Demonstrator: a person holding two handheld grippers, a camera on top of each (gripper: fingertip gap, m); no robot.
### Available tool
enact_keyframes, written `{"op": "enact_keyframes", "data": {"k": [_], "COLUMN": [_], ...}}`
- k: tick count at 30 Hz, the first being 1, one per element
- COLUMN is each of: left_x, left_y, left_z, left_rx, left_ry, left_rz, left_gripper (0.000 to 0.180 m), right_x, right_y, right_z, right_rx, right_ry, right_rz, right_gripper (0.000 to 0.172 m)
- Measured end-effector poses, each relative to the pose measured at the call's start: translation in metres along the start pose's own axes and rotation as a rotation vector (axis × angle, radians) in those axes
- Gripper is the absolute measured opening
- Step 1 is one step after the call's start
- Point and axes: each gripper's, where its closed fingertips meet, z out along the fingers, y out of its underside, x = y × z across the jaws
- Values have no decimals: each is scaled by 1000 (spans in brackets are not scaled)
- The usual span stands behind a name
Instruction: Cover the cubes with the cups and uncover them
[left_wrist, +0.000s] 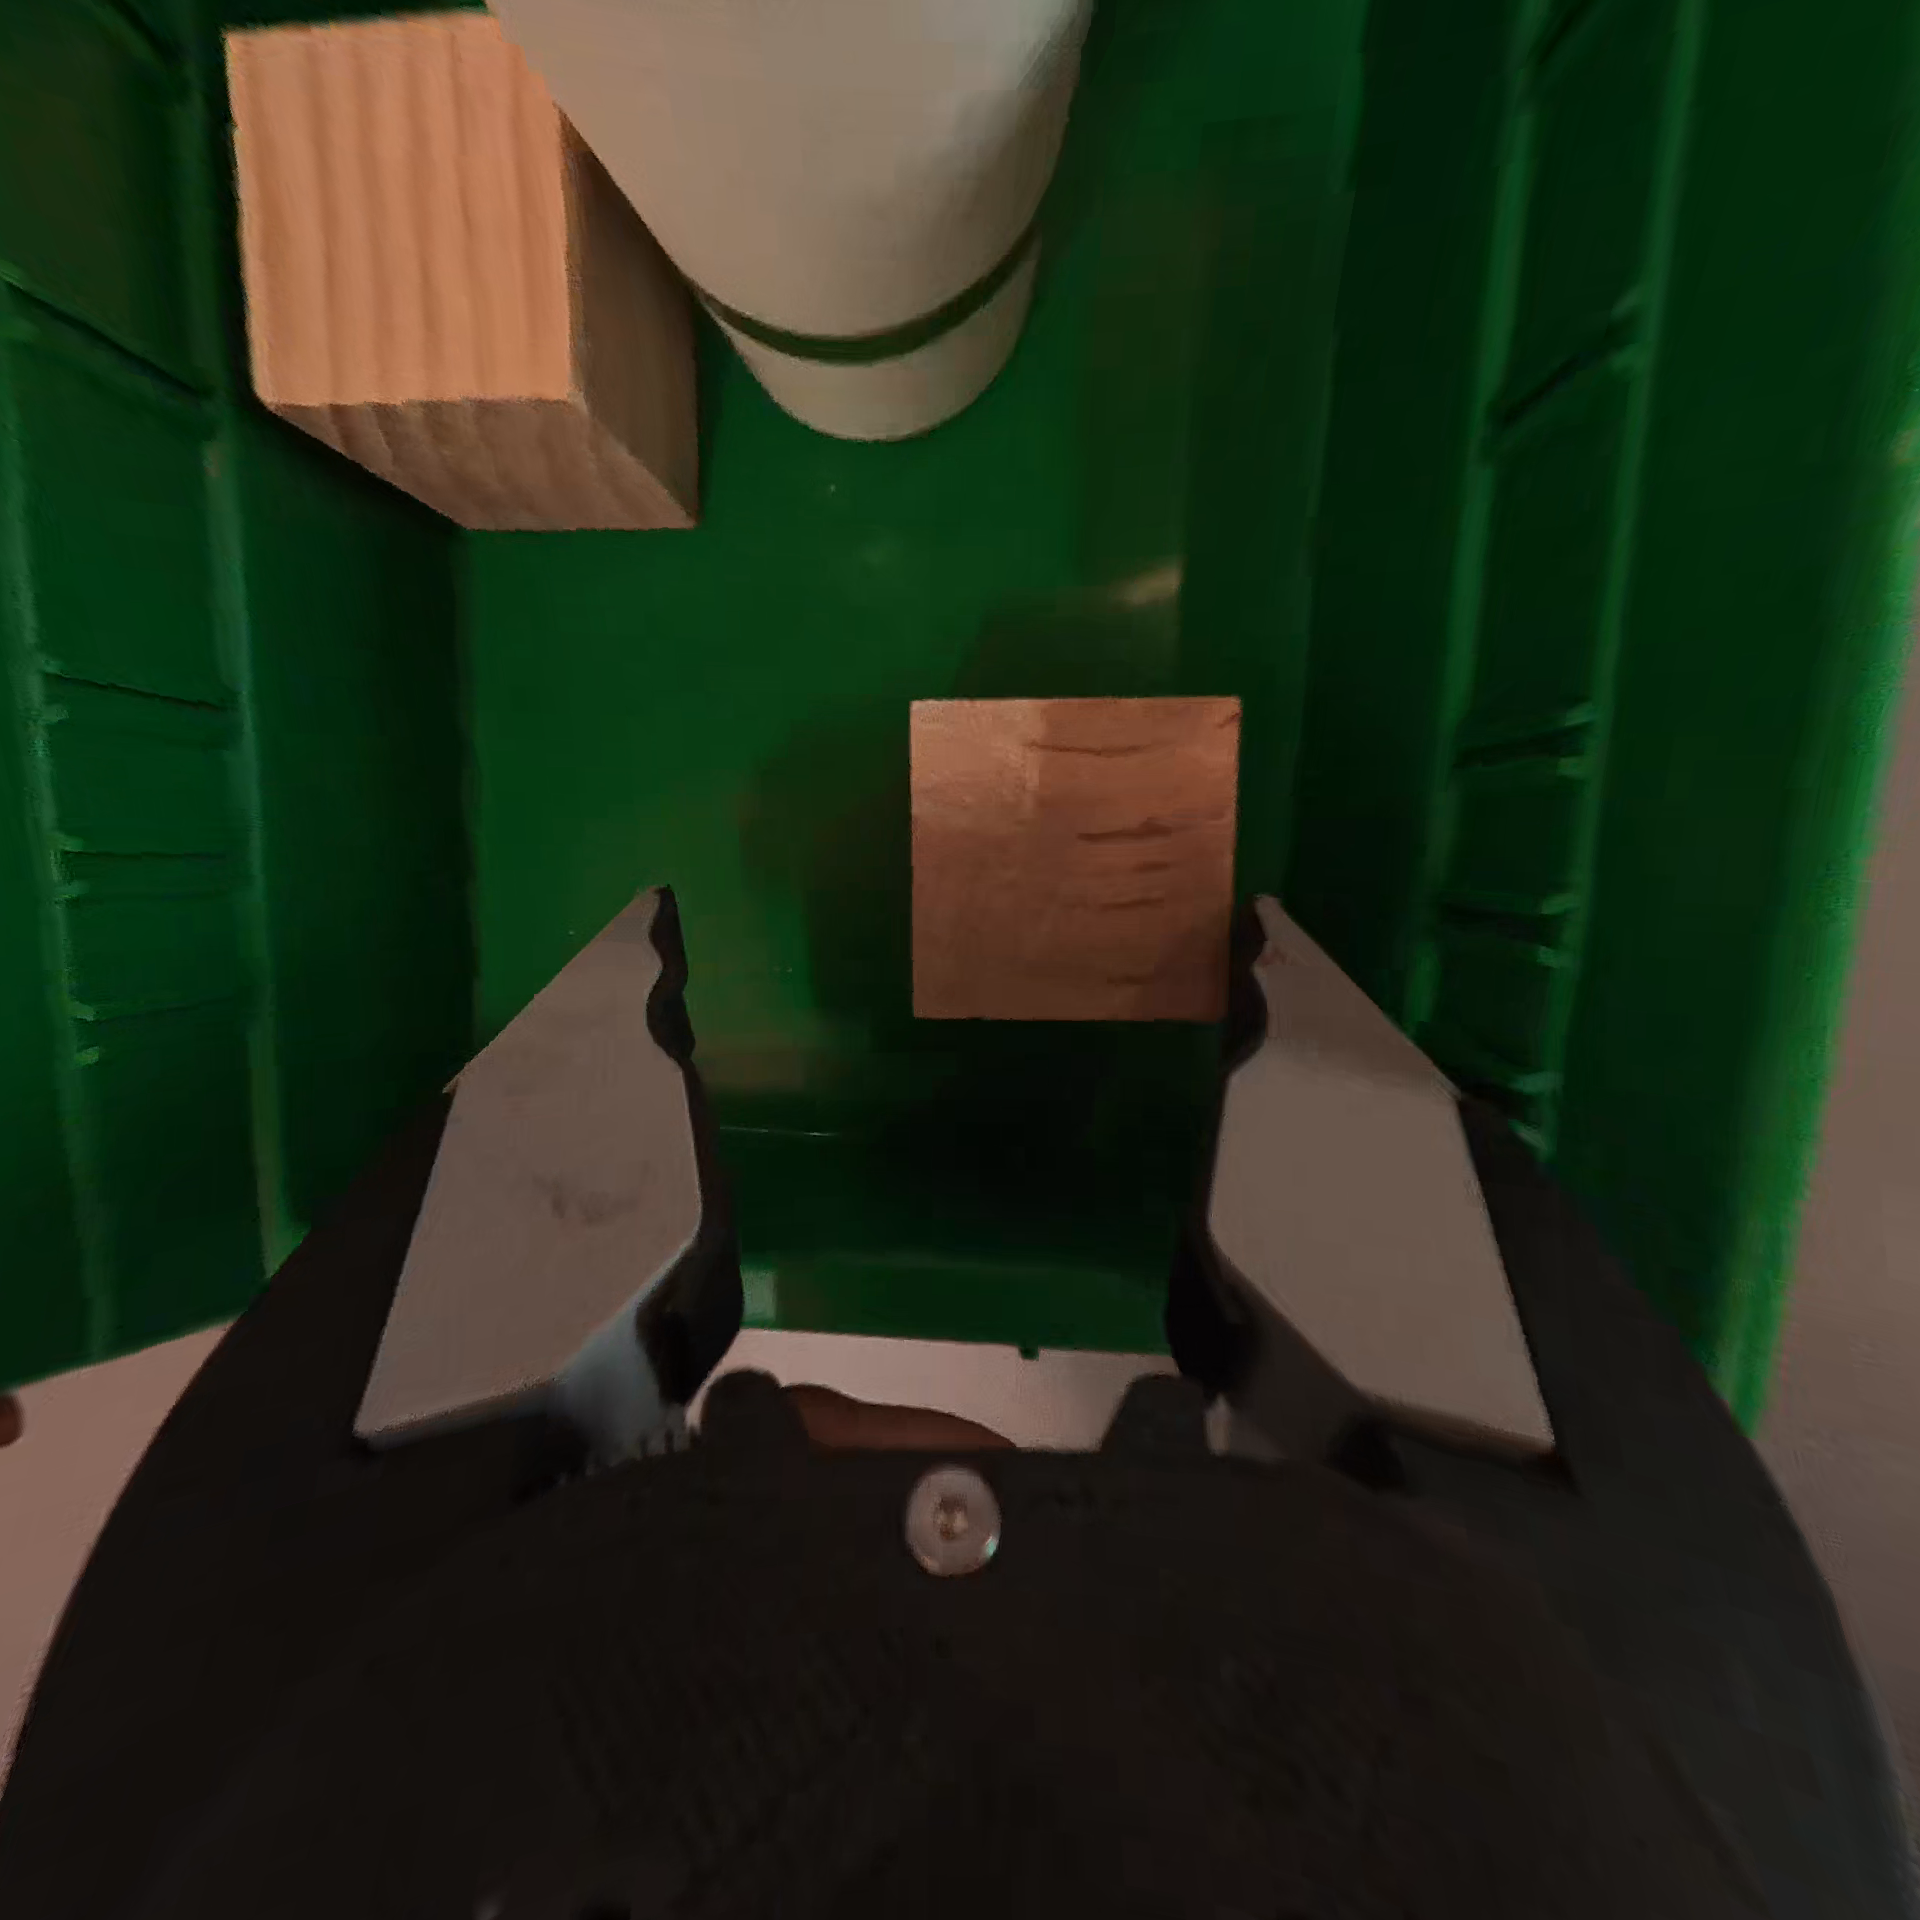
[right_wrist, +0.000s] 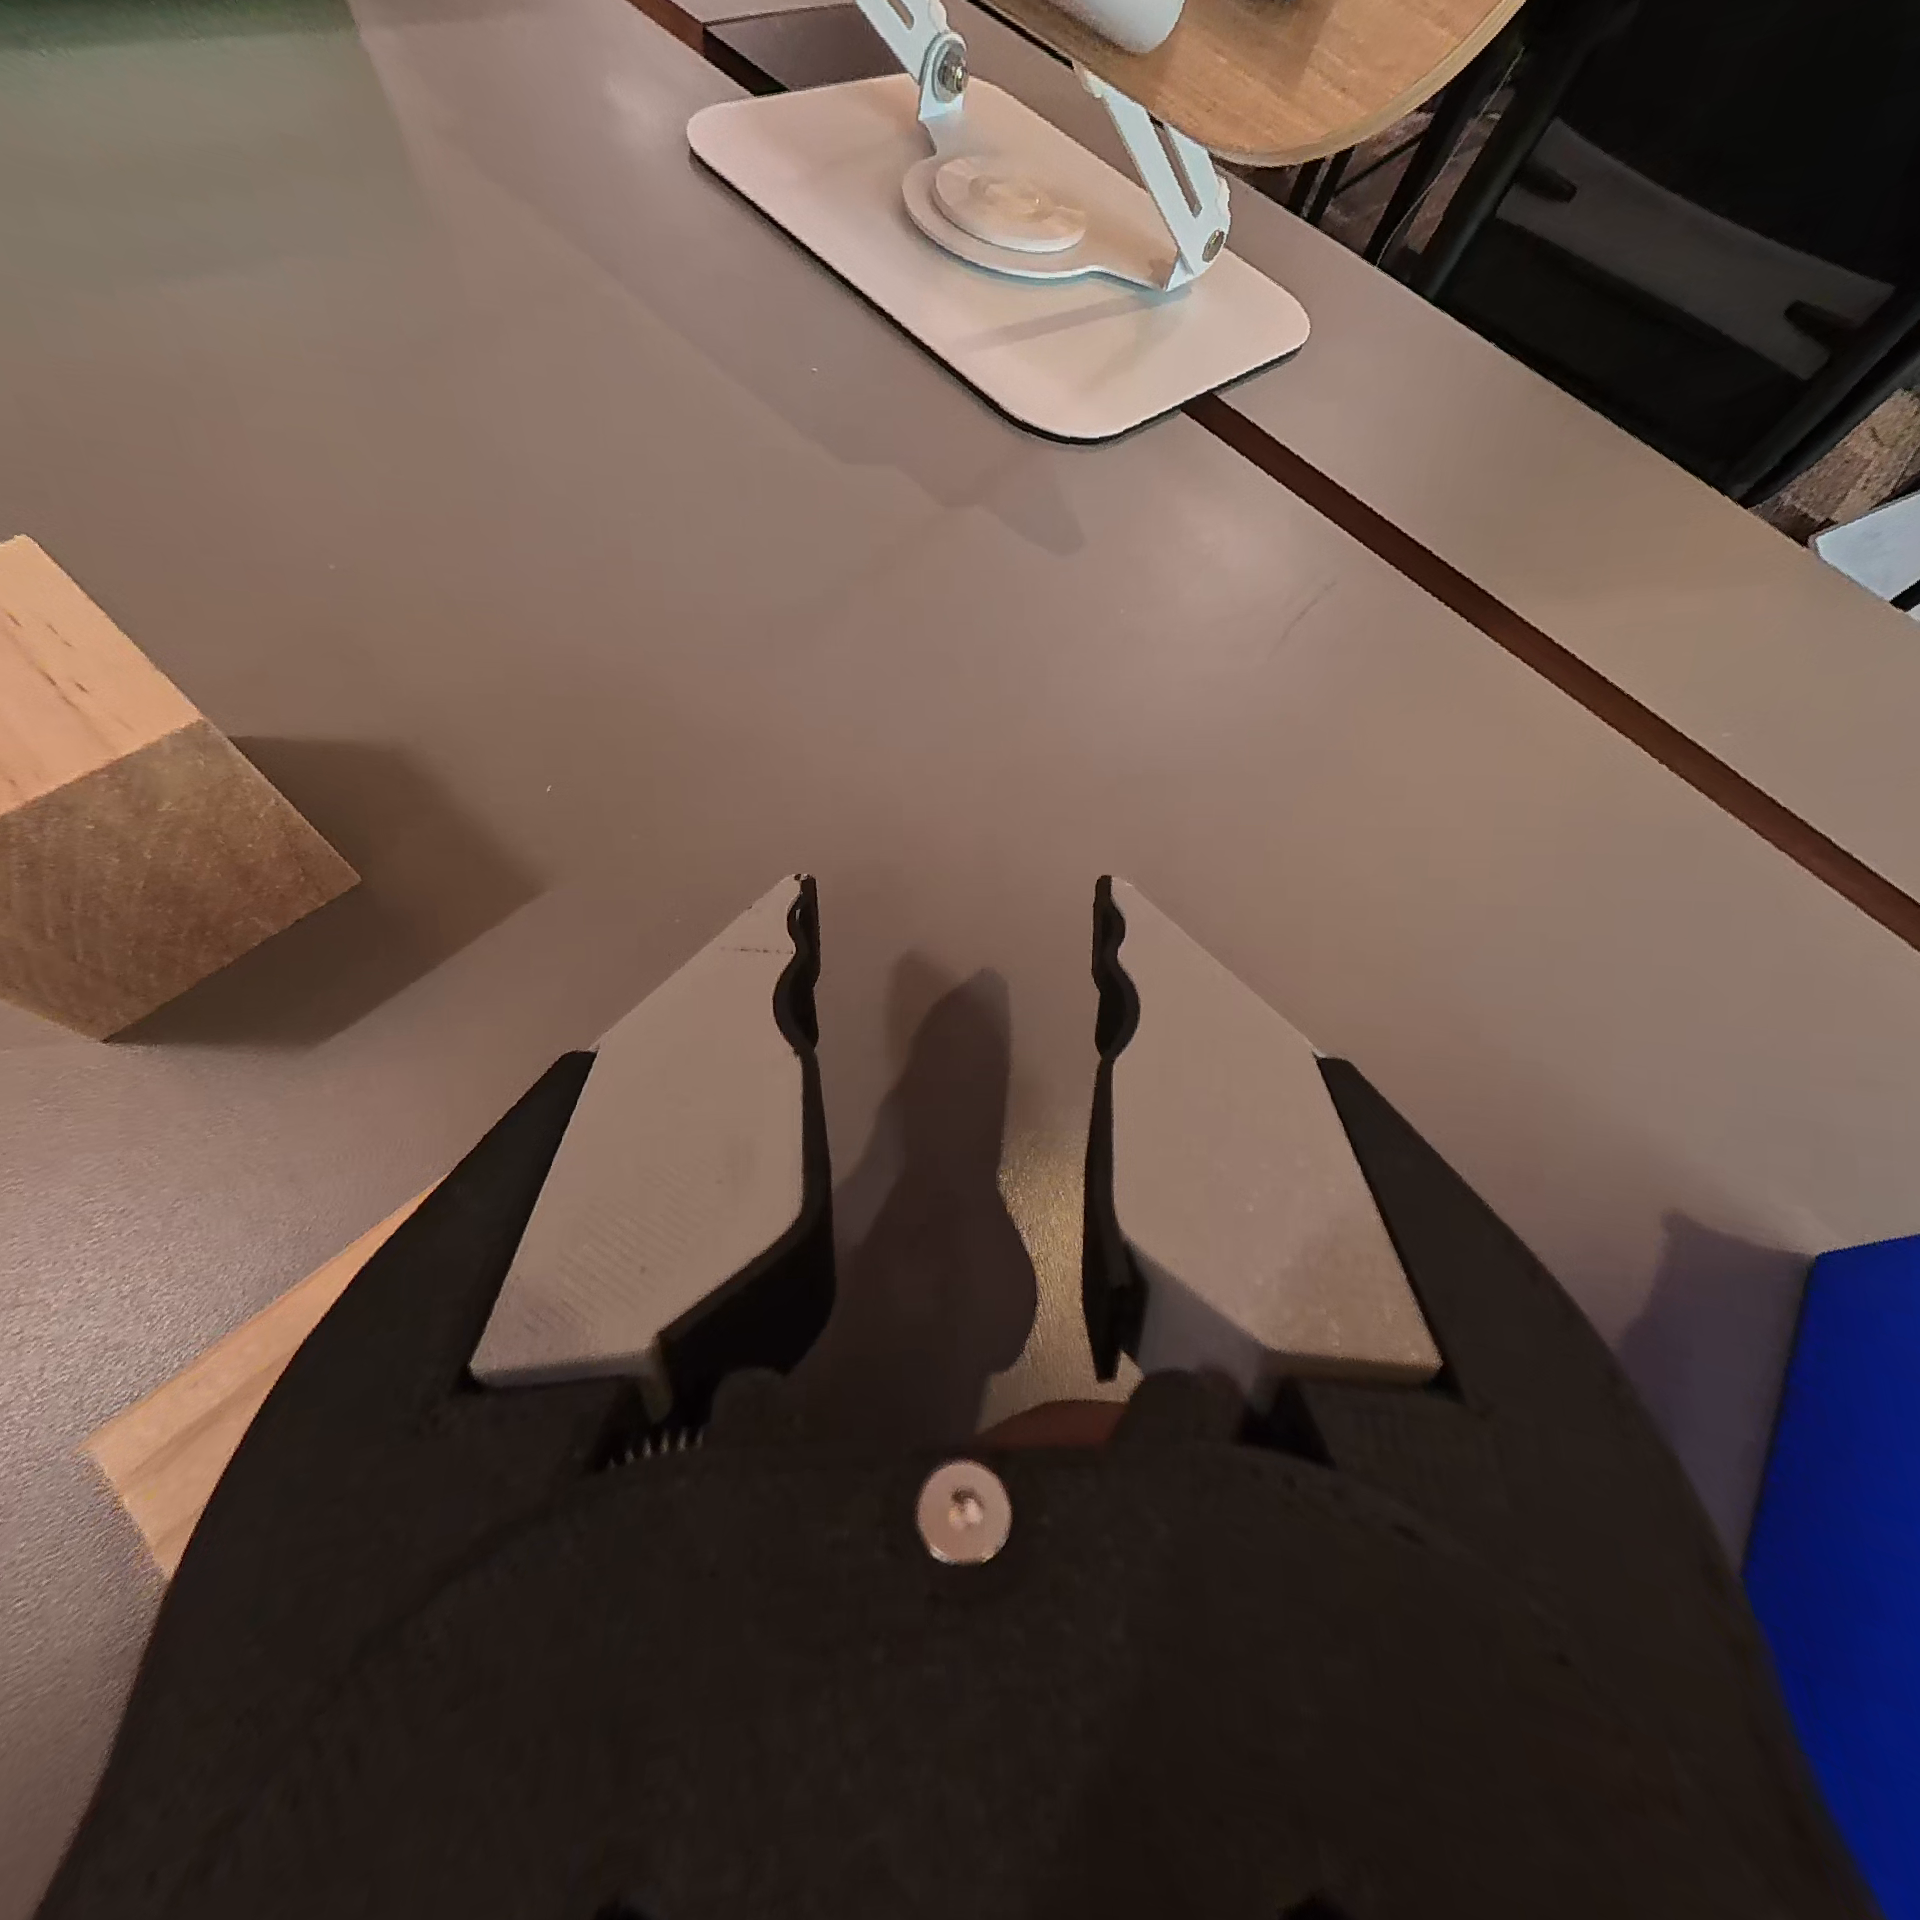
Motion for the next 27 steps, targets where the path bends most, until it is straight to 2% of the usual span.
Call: {"op": "enact_keyframes", "data": {"k": [1,3,6,8,12,14,17,20,23,27], "left_x": [2,13,13,0,-21,-7,56,149,230,308], "left_y": [5,-3,0,-5,-31,-47,-63,-50,-22,2], "left_z": [7,8,4,-8,-59,-89,-123,-127,-102,-50], "left_rx": [-31,8,-11,28,196,296,395,381,281,192], "left_ry": [-8,38,11,-68,-188,-166,-26,149,272,389], "left_rz": [35,58,146,184,223,304,510,839,1098,1269], "left_gripper": [101,60,60,60,59,59,59,59,59,59], "right_x": [0,2,2,3,1,0,0,1,4,8], "right_y": [-1,-2,-1,-1,-3,-4,-2,-2,-1,-3], "right_z": [-1,-2,-1,-1,-1,-1,1,1,0,-2], "right_rx": [4,9,7,5,9,8,0,-2,0,10], "right_ry": [1,2,-1,-2,-6,-5,-1,-4,1,11], "right_rz": [2,6,10,7,-1,-8,-16,-14,-10,-3], "right_gripper": [50,50,50,49,49,48,48,48,48,48]}}
